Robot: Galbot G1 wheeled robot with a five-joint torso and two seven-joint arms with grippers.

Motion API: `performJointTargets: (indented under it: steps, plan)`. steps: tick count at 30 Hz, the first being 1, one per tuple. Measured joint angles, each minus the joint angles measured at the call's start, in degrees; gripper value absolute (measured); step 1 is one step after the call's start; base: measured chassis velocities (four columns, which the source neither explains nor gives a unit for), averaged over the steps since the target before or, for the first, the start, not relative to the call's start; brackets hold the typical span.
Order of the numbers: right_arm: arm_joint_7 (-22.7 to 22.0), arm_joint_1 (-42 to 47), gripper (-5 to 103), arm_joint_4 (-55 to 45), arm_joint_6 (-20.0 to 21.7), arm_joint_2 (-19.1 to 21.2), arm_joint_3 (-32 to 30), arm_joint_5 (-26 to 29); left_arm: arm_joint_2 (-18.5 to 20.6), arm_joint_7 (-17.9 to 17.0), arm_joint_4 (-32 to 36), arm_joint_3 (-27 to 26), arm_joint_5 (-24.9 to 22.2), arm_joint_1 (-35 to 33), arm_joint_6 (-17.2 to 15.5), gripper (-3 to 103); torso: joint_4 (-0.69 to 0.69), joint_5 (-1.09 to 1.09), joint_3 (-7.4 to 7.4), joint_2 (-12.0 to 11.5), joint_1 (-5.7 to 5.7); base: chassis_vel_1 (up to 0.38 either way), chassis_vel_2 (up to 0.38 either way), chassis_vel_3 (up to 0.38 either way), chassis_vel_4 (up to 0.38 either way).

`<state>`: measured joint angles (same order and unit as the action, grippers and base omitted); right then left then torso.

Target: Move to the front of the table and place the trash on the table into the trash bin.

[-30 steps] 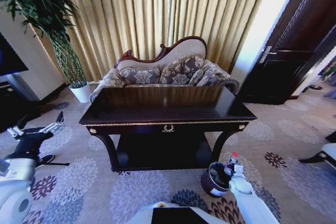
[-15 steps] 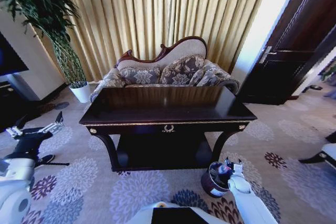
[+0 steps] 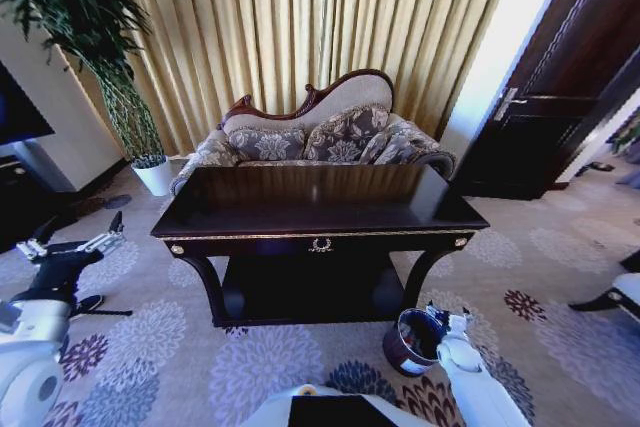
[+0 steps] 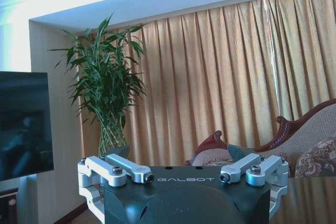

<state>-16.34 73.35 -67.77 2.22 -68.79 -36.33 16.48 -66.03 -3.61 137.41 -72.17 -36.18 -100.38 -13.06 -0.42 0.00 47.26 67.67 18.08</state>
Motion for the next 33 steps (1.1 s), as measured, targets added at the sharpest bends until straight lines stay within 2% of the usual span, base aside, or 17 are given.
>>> performJointTargets:
  steps: [7, 9, 10, 12, 13, 15, 16, 18, 20, 21, 23, 24, 26, 33]
  plan:
    - [0.6, 0.8, 100, -2.5, 0.0, 0.7, -0.2, 2.2, 0.3, 0.0, -0.1, -0.1, 0.0, 0.0, 0.1, 100, -0.01, 0.02, 0.00, 0.0, 0.00, 0.000, 0.000, 0.000, 0.000]
    - [3.4, 3.0, 100, -9.8, -0.1, 1.9, -0.2, 3.6, 0.2, 0.0, -0.1, -0.1, 0.0, 0.0, 0.1, 100, 0.00, 0.00, 0.00, 0.0, 0.00, 0.000, 0.000, 0.000, 0.000]
    - [3.4, 3.0, 100, -9.8, -0.1, 1.9, -0.2, 3.6, 0.2, 0.0, -0.1, -0.1, 0.0, 0.0, 0.1, 100, 0.00, 0.00, 0.00, 0.0, 0.00, 0.000, 0.000, 0.000, 0.000]
    - [7.0, 5.9, 100, -18.9, -1.9, 3.1, -0.5, 3.2, -0.2, 0.0, 0.0, 0.1, 0.0, 0.0, 0.1, 100, 0.01, 0.00, 0.00, 0.0, 0.00, 0.000, 0.000, 0.000, 0.000]
    - [7.0, 5.9, 100, -18.9, -1.9, 3.1, -0.5, 3.2, -0.2, 0.0, 0.0, 0.1, 0.0, 0.0, 0.1, 100, 0.01, 0.00, 0.00, 0.0, 0.00, 0.000, 0.000, 0.000, 0.000]
    - [9.2, 9.4, 100, -28.5, -2.1, 4.4, -1.1, 5.0, -0.4, 0.0, 0.1, 0.2, 0.0, -0.1, 0.2, 100, 0.00, -0.03, 0.00, 0.0, 0.00, 0.000, 0.000, 0.000, 0.000]
    - [9.2, 9.4, 100, -28.5, -2.1, 4.4, -1.1, 5.0, -0.4, 0.0, 0.1, 0.2, 0.0, -0.1, 0.2, 100, 0.00, -0.03, 0.00, 0.0, 0.00, 0.000, 0.000, 0.000, 0.000]
    - [9.6, 12.5, 100, -38.3, 0.2, 5.2, -1.8, 8.7, -0.4, -0.1, 0.4, 0.1, -0.1, -0.3, 0.3, 100, -0.03, 0.02, -0.01, 0.0, 0.00, 0.000, 0.000, 0.000, 0.000]
    - [9.4, 15.2, 100, -49.2, 4.2, 5.7, -2.4, 12.9, -0.5, -0.3, 0.7, 0.0, -0.2, -0.3, 0.2, 100, 0.00, -0.03, 0.00, 0.0, 0.00, 0.000, 0.000, 0.000, 0.000]
    - [9.4, 15.2, 100, -49.2, 4.2, 5.7, -2.4, 12.9, -0.5, -0.3, 0.7, 0.0, -0.2, -0.3, 0.2, 100, 0.00, -0.03, 0.00, 0.0, 0.00, 0.000, 0.000, 0.000, 0.000]
    - [8.4, 17.0, 100, -58.0, 8.2, 6.0, -2.5, 14.6, -0.7, -0.4, 0.8, 0.1, -0.2, -0.4, -0.3, 100, 0.00, -0.02, -0.01, 0.0, 0.00, 0.000, 0.000, 0.000, 0.000]
    - [8.4, 17.0, 100, -58.0, 8.2, 6.0, -2.5, 14.6, -0.7, -0.4, 0.8, 0.1, -0.2, -0.4, -0.3, 100, 0.00, -0.02, -0.01, 0.0, 0.00, 0.000, 0.000, 0.000, 0.000]
    - [8.0, 18.2, 100, -65.4, 10.5, 6.0, -2.2, 14.7, -0.9, -0.4, 0.8, 0.4, -0.1, -0.4, -1.0, 100, -0.01, -0.01, -0.01, 0.0, 0.00, 0.000, 0.000, 0.000, 0.000]
    - [6.7, 19.6, 100, -73.2, 13.4, 5.8, -1.8, 15.0, -0.5, -0.5, 1.0, 0.2, -0.3, -0.5, -1.6, 100, 0.00, 0.00, 0.00, 0.0, 0.00, 0.000, 0.000, 0.000, 0.000]
